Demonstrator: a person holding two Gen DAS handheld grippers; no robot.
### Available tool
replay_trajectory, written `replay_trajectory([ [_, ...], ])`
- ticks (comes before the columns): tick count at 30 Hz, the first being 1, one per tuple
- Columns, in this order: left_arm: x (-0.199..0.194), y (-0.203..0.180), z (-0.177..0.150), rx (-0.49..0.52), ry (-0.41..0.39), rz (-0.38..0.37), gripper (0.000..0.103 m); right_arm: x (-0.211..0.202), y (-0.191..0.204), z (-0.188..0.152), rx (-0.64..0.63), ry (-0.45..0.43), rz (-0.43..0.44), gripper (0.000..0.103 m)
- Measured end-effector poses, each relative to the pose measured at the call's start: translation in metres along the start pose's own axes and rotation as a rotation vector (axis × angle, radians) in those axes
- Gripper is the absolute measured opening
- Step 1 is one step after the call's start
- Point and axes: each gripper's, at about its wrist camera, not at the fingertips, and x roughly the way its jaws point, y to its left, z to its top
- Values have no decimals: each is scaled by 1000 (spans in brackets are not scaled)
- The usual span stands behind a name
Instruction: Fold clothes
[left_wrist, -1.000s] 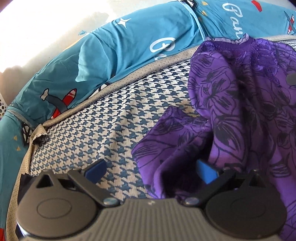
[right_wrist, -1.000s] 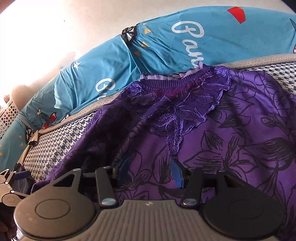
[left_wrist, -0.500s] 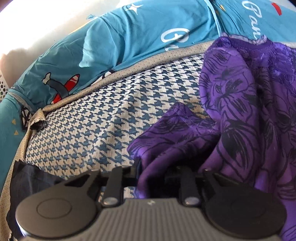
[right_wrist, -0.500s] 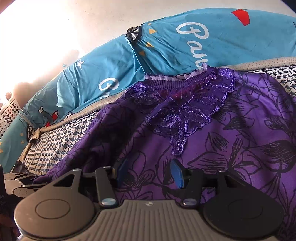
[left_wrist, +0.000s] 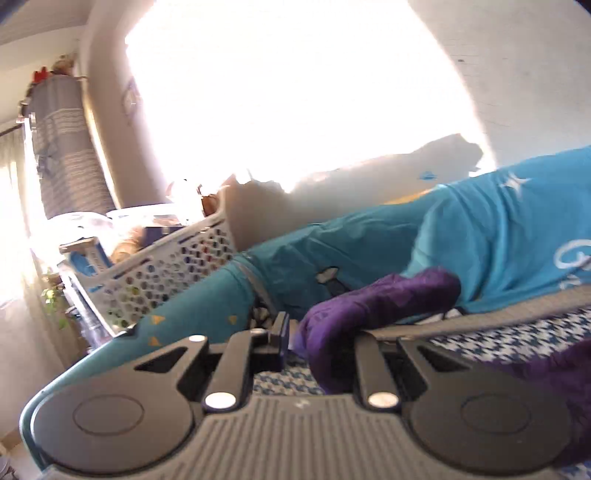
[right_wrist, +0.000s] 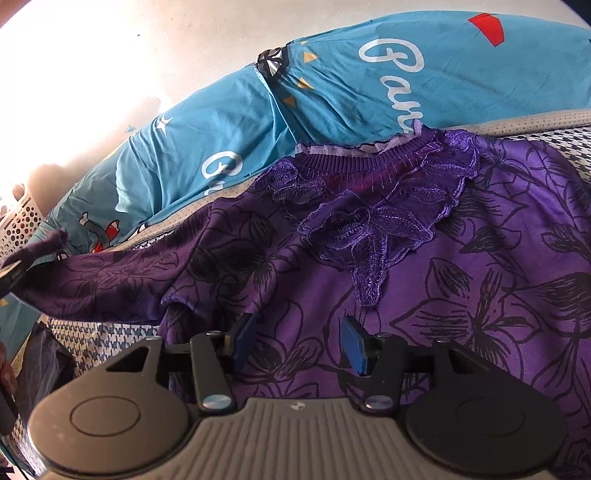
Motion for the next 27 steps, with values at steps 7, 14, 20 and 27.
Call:
replay_trajectory([
  [7, 58, 8, -17, -33, 232, 51, 35, 6, 7, -6, -41, 38, 20, 50],
  [14, 61, 39, -26, -140, 300, 136, 77, 6, 8, -5, -38, 37, 21, 50],
  [20, 69, 69, -36, -286, 408, 110, 91, 5, 6, -3, -33, 36, 19, 50],
  [27, 74, 102, -48, -340, 435, 183, 91, 6, 9, -3, -41, 37, 18, 50],
])
